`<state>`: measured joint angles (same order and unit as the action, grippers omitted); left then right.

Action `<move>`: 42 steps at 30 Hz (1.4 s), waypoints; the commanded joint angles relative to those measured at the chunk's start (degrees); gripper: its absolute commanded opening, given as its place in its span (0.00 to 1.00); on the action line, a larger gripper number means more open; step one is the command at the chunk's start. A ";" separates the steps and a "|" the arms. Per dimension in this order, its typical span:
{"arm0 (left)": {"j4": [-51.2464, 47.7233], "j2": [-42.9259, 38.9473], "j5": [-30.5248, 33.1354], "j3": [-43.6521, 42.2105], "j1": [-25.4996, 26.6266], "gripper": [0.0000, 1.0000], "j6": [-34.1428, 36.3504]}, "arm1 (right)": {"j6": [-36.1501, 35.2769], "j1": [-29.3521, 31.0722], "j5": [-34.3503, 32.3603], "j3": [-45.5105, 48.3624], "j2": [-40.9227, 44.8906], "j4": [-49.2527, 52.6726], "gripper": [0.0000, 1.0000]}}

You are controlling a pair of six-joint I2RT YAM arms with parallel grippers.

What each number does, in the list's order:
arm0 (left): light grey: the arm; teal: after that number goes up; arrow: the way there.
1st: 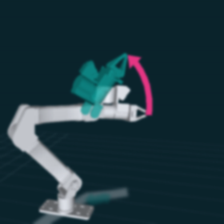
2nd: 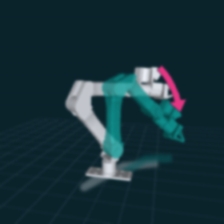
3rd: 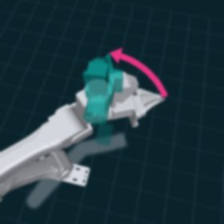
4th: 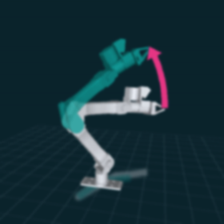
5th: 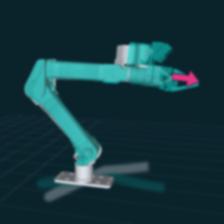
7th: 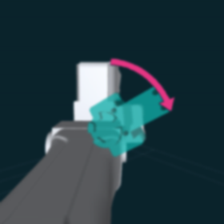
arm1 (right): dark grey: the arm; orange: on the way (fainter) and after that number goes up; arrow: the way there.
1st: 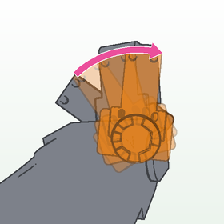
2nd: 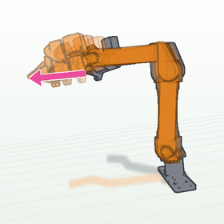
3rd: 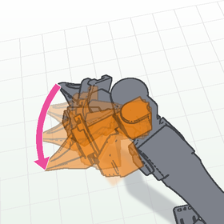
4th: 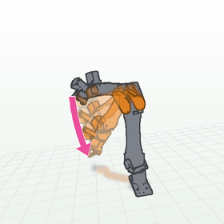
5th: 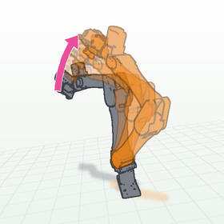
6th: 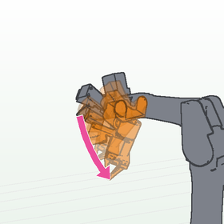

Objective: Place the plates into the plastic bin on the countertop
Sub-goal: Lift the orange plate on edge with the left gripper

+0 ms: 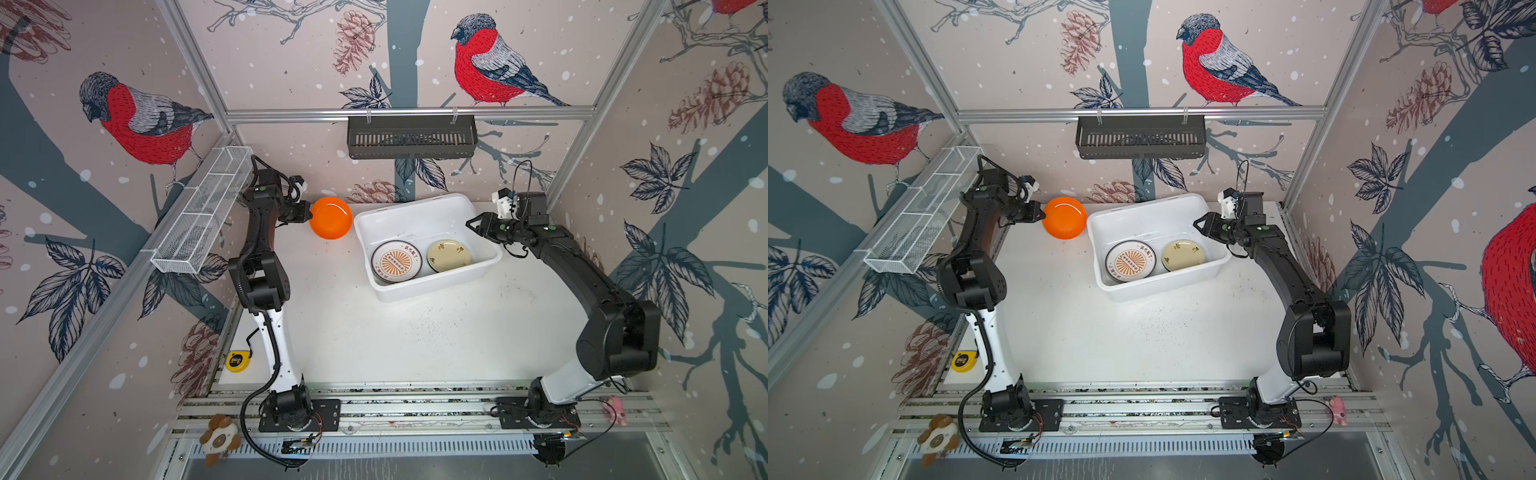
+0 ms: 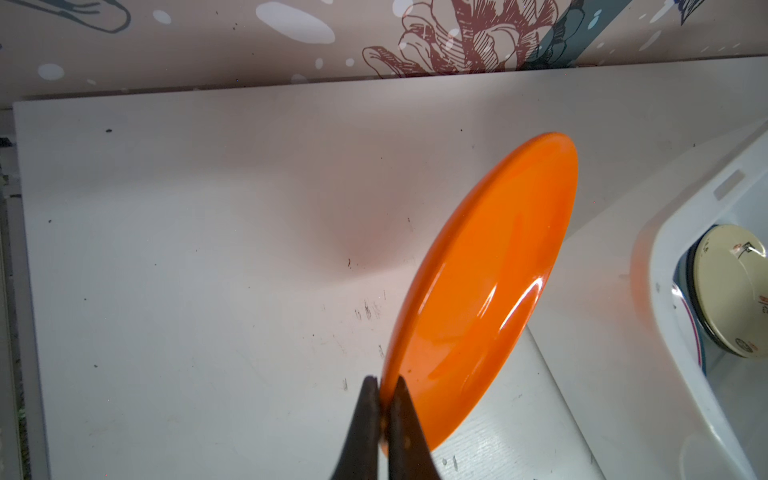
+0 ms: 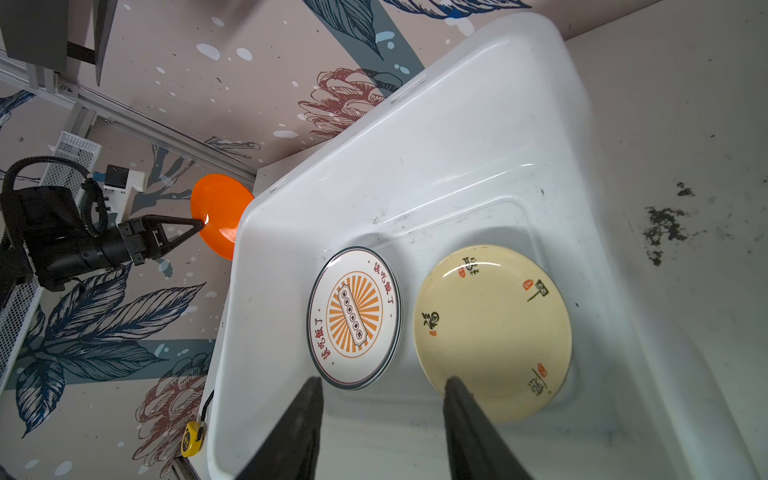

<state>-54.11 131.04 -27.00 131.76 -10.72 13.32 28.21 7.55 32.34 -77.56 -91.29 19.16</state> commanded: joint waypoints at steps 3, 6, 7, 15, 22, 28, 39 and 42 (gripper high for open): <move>4.44 -0.43 -2.51 1.19 0.26 0.00 -2.73 | -1.00 0.26 -1.22 -0.58 0.24 1.22 0.49; 5.06 0.04 -2.49 2.32 0.09 0.00 -3.67 | -0.91 0.42 -1.66 -0.71 0.16 1.58 0.49; 5.15 0.17 -2.59 2.74 0.03 0.00 -3.89 | -0.87 0.53 -1.75 -0.82 0.15 1.67 0.49; 6.88 1.62 -2.65 6.52 -0.36 0.00 -5.54 | -0.90 1.31 -2.71 -2.12 -1.06 3.02 0.49; 8.08 2.09 -3.40 8.70 -0.87 0.00 -6.45 | -1.06 1.60 -3.29 -3.20 -1.59 4.04 0.49; 8.23 1.09 -5.29 9.57 -1.19 0.00 -7.29 | -1.13 2.07 -3.86 -4.37 -2.25 4.82 0.49; 7.97 -3.81 -9.91 5.90 -0.55 0.00 -8.51 | -1.39 2.73 -4.54 -5.32 -2.38 5.58 0.48; 7.57 -5.45 -10.71 4.24 0.06 0.00 -8.27 | -1.23 2.73 -4.62 -5.07 -1.86 5.45 0.48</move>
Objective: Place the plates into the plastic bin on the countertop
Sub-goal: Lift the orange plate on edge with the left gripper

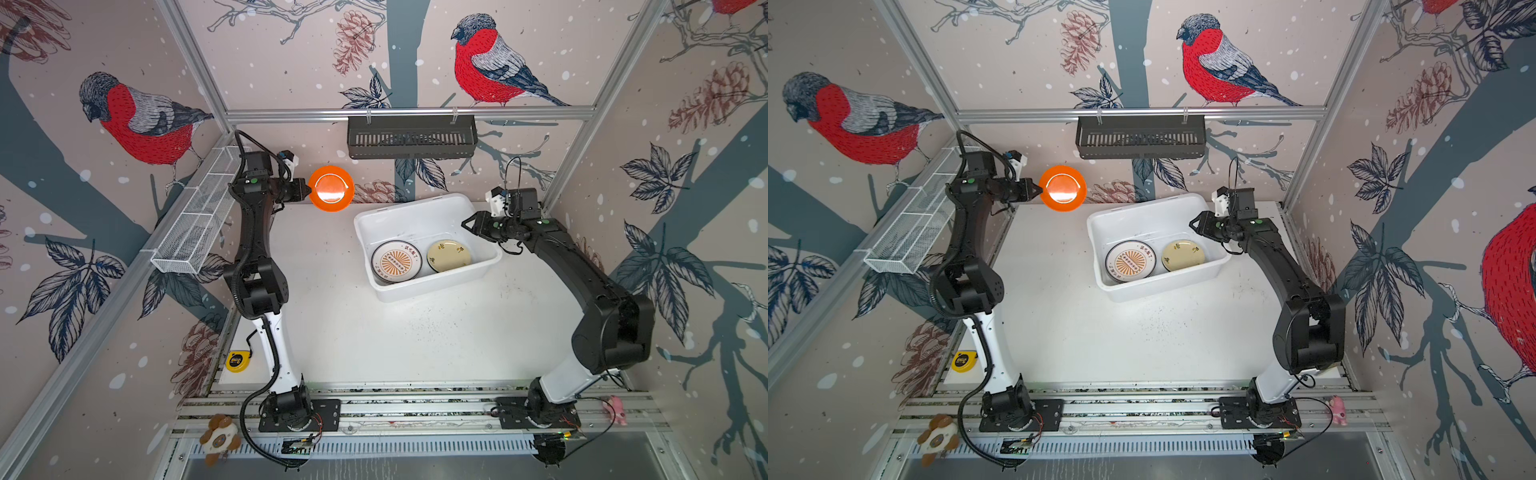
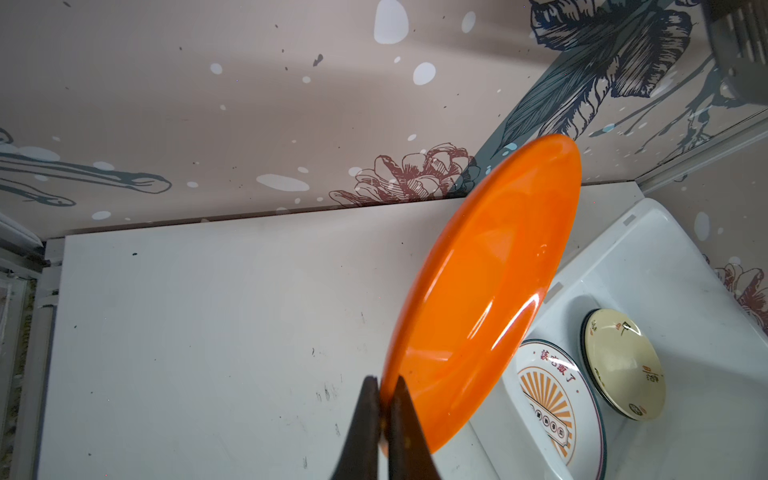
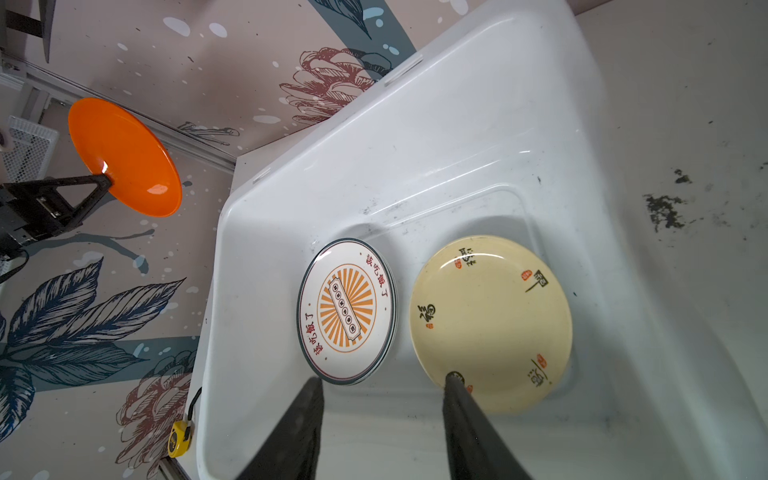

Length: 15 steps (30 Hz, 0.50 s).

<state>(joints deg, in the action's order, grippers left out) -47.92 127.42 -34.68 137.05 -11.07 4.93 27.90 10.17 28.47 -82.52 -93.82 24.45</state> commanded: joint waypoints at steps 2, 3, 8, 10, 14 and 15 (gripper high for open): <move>1.34 -2.81 -3.73 -2.46 0.82 0.00 0.23 | -1.04 0.11 -1.00 -0.01 0.92 0.16 0.48; 1.00 -3.23 -3.65 -2.99 1.07 0.00 0.49 | -1.09 0.11 -1.00 0.08 1.01 0.12 0.48; 0.72 -6.55 -4.76 -6.77 2.60 0.00 0.81 | -1.35 -0.14 -1.05 0.61 1.53 0.21 0.48; 0.93 -8.25 -4.75 -8.69 3.61 0.00 1.46 | -1.40 -0.17 -1.05 0.56 1.58 0.23 0.48; 1.25 -11.33 -5.23 -12.43 6.02 0.00 2.97 | -1.59 -0.42 -0.88 0.02 1.49 0.29 0.49; 0.95 -11.76 -5.19 -12.75 6.58 0.00 3.28 | -1.60 -0.51 -0.87 -0.17 1.51 0.38 0.49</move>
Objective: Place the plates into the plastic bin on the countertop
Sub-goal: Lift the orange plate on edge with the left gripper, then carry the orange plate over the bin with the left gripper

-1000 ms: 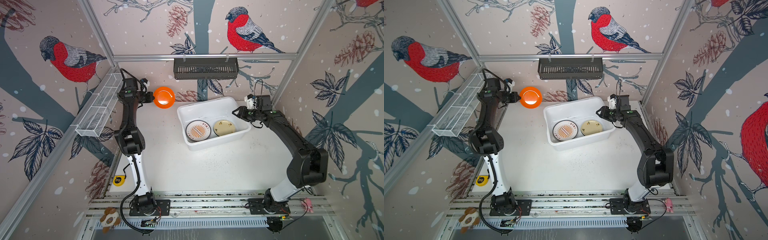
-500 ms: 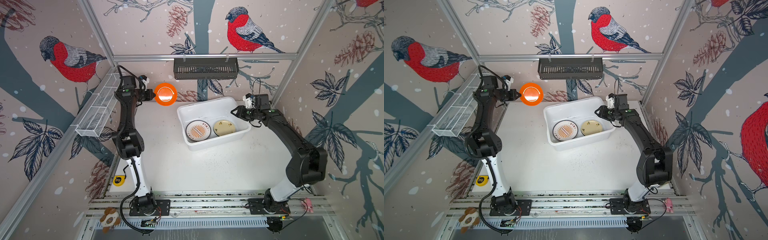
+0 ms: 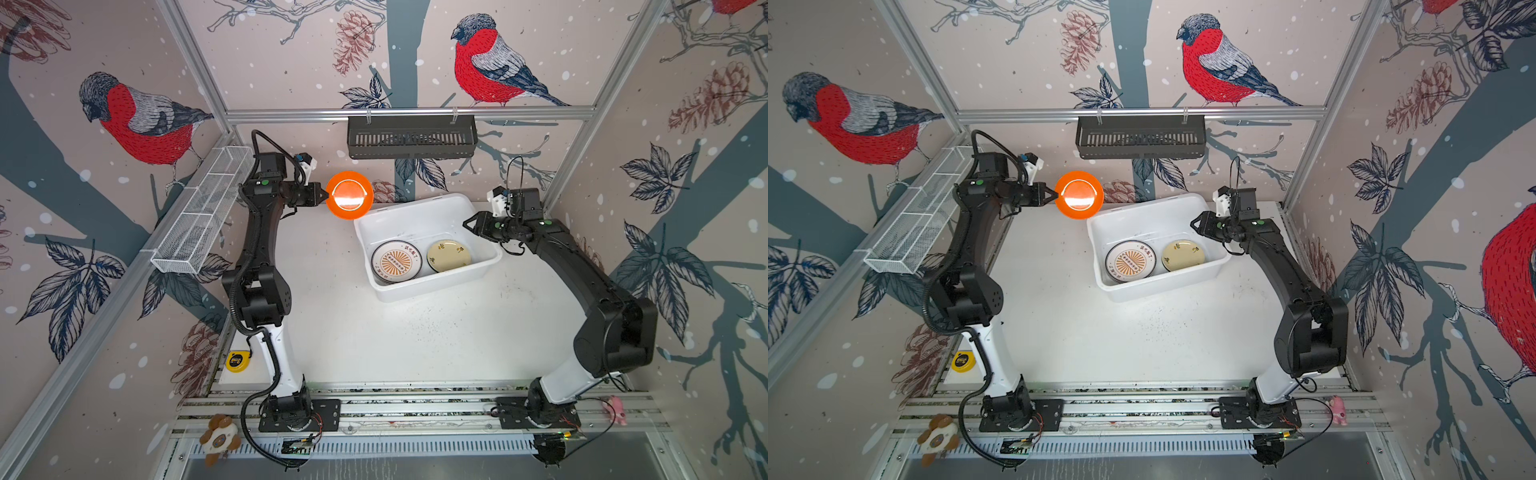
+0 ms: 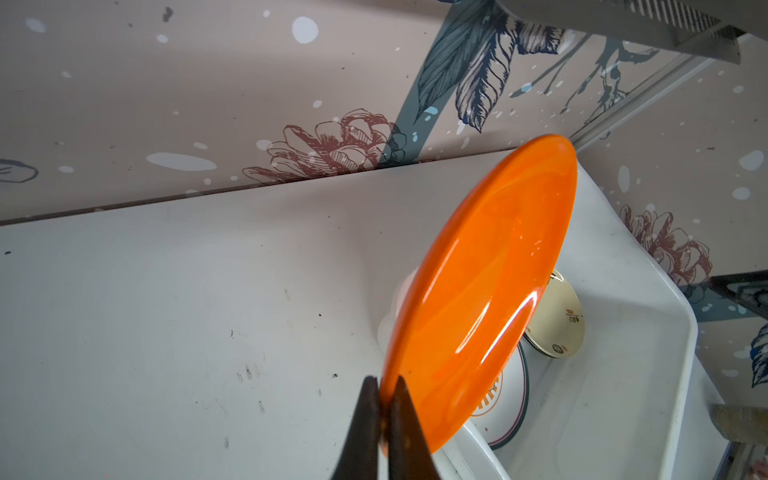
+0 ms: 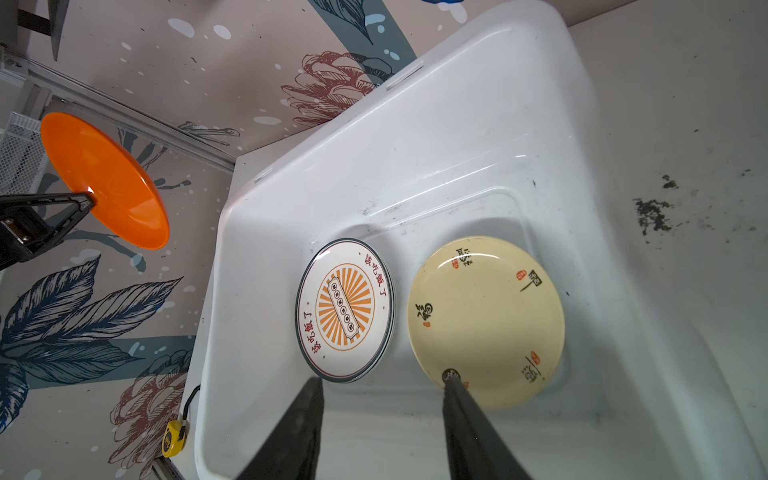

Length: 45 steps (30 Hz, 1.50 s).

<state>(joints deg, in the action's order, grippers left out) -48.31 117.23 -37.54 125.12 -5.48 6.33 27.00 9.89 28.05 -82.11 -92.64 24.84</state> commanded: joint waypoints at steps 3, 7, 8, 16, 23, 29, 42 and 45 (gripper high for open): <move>0.60 -2.73 -2.63 -1.84 2.64 0.00 2.33 | -1.14 -0.53 -0.35 -1.80 0.26 0.53 0.49; 0.16 -3.89 -2.25 -2.36 5.12 0.00 3.28 | -1.83 -1.18 -0.29 -3.09 0.32 1.69 0.48; -0.01 -4.17 -2.04 -2.34 5.79 0.00 3.56 | -1.98 -1.47 -0.35 -3.25 0.48 1.90 0.48; -1.19 -4.52 -1.35 -2.74 13.17 0.00 6.72 | -3.05 -3.79 -0.19 -2.89 2.83 3.36 0.49; -0.02 -1.36 -0.52 -2.71 20.37 0.00 7.37 | -3.53 -6.24 -0.19 -0.07 7.04 3.80 0.49; 1.09 3.84 -1.31 0.03 24.29 0.00 6.60 | -3.05 -7.58 -0.28 3.94 11.79 3.28 0.49; 0.66 13.67 -1.68 6.26 27.38 0.00 6.89 | -3.27 -10.84 -1.51 11.26 22.50 4.93 0.49; -0.11 15.27 -1.87 7.51 27.36 0.00 7.05 | -3.10 -11.36 -1.51 12.15 23.60 5.14 0.49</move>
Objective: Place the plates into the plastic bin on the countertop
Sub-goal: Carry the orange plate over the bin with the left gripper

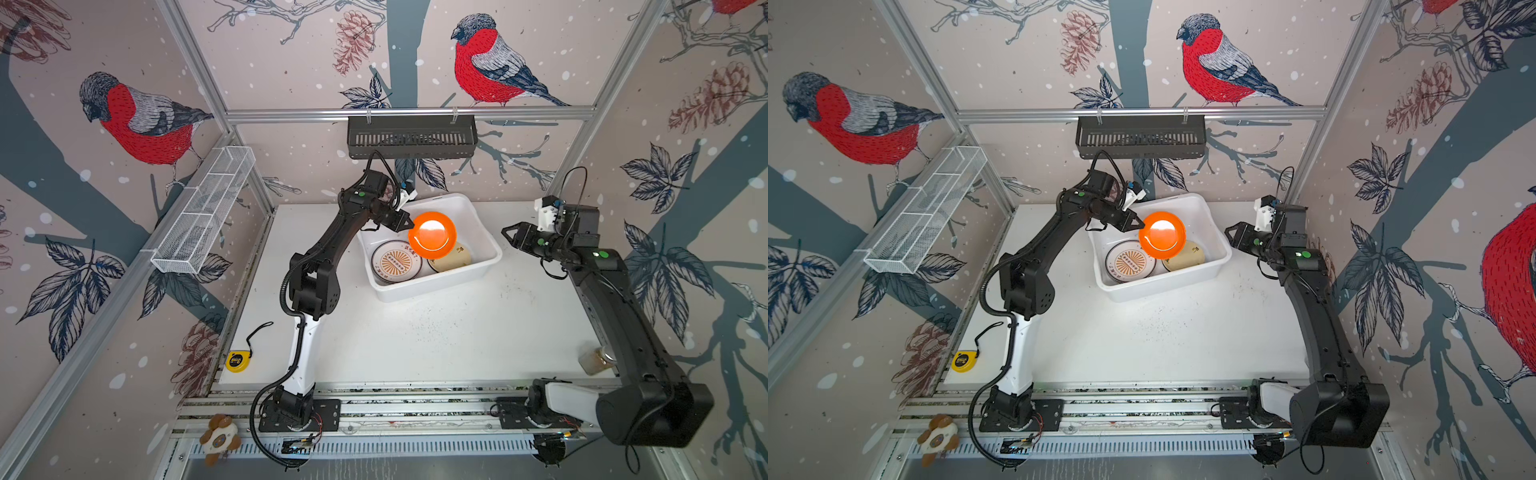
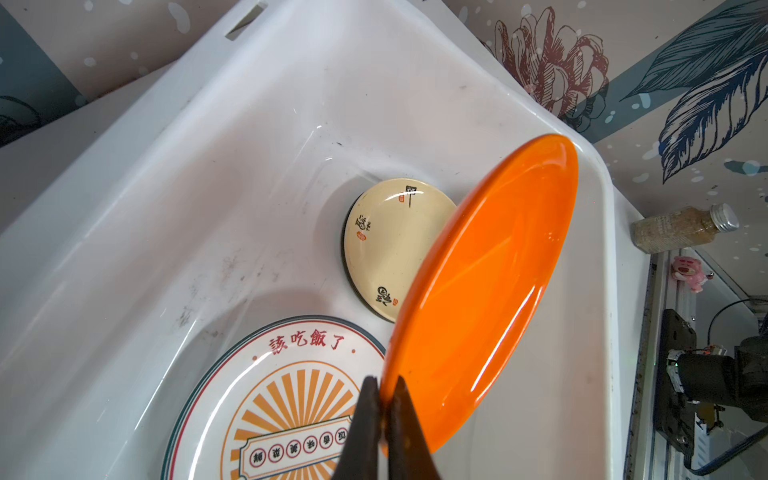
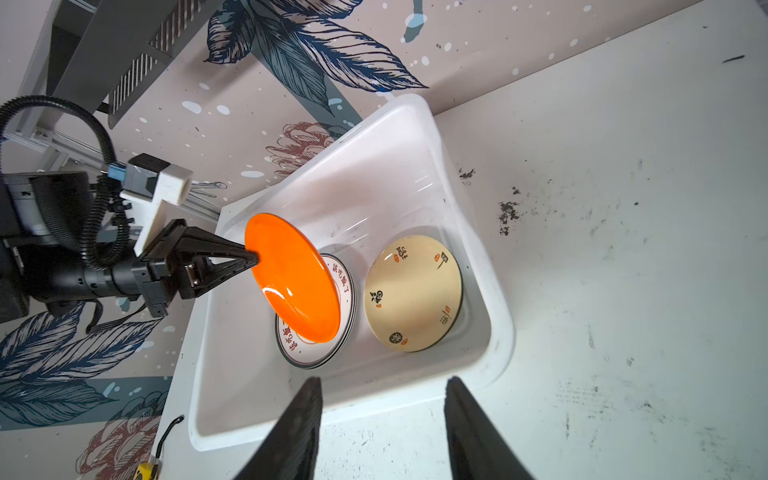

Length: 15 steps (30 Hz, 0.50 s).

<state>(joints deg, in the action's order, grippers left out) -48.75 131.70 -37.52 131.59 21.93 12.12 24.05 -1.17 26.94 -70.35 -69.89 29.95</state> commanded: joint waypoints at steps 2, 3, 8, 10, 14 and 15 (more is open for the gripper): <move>0.32 1.44 -2.22 1.13 -0.05 0.00 1.31 | -0.13 -0.49 -0.53 0.70 1.33 0.36 0.49; 0.28 1.71 -2.49 1.13 -0.05 0.00 1.33 | -0.18 -0.63 -0.57 0.78 1.43 0.60 0.49; -0.21 2.92 -2.78 1.08 0.04 0.00 1.51 | 0.11 -0.94 -0.48 1.09 1.58 0.55 0.49; -0.20 3.39 -2.86 1.06 0.04 0.00 1.37 | 0.37 -0.92 -0.40 1.52 1.52 0.24 0.49; 0.06 4.22 -3.17 1.05 0.04 0.00 1.07 | 1.12 -1.01 -0.13 2.56 1.38 -0.61 0.49; 0.14 4.52 -3.58 1.00 0.03 0.00 0.98 | 1.41 -1.01 -0.05 2.74 1.29 -0.76 0.49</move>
<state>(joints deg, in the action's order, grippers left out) -48.97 135.70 -38.79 132.14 21.91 12.40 24.27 -2.07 26.72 -67.99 -68.60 30.83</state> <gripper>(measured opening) 0.072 0.495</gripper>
